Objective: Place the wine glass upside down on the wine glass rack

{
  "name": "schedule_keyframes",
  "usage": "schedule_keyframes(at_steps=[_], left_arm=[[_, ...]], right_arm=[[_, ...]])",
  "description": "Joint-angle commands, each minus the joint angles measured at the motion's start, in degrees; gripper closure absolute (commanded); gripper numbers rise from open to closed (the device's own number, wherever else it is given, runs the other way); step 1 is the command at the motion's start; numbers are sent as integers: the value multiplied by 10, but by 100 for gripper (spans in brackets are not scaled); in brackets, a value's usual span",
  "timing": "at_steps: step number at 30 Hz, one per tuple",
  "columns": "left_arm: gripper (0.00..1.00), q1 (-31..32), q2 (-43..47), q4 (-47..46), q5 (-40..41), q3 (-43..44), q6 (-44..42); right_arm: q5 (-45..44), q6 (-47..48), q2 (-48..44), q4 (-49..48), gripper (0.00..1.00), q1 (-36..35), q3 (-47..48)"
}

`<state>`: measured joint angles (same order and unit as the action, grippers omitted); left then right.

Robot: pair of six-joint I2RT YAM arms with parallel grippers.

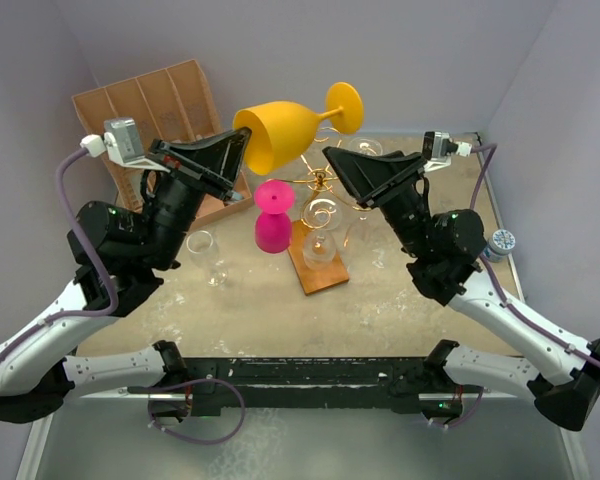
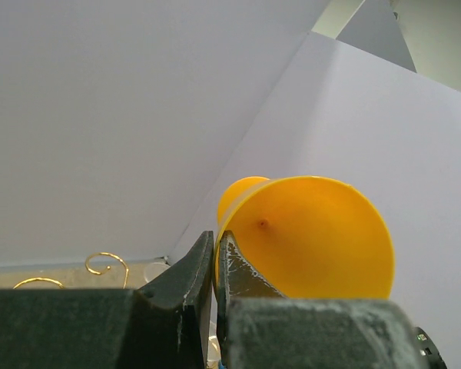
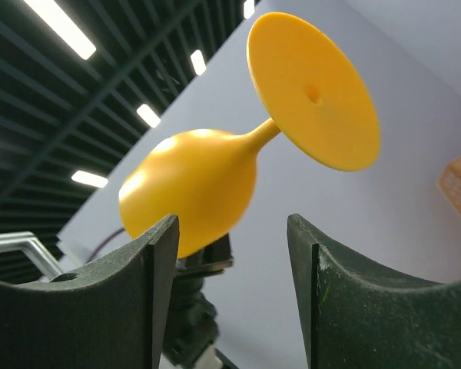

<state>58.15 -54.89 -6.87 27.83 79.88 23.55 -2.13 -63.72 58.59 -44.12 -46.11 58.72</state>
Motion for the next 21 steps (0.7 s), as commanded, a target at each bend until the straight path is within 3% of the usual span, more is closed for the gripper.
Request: schedule_keyframes(at_steps=[1,12,21], left_arm=[[100,0,-3,-71,-44,-2,3],[100,0,-11,-113,-69,-25,-19],[100,-1,-16,-109,-90,-29,-21]], right_arm=[[-44,-106,5,-76,40,-11,5],[-121,-232,13,-44,41,-14,30],[-156,-255,29,12,51,-14,73]])
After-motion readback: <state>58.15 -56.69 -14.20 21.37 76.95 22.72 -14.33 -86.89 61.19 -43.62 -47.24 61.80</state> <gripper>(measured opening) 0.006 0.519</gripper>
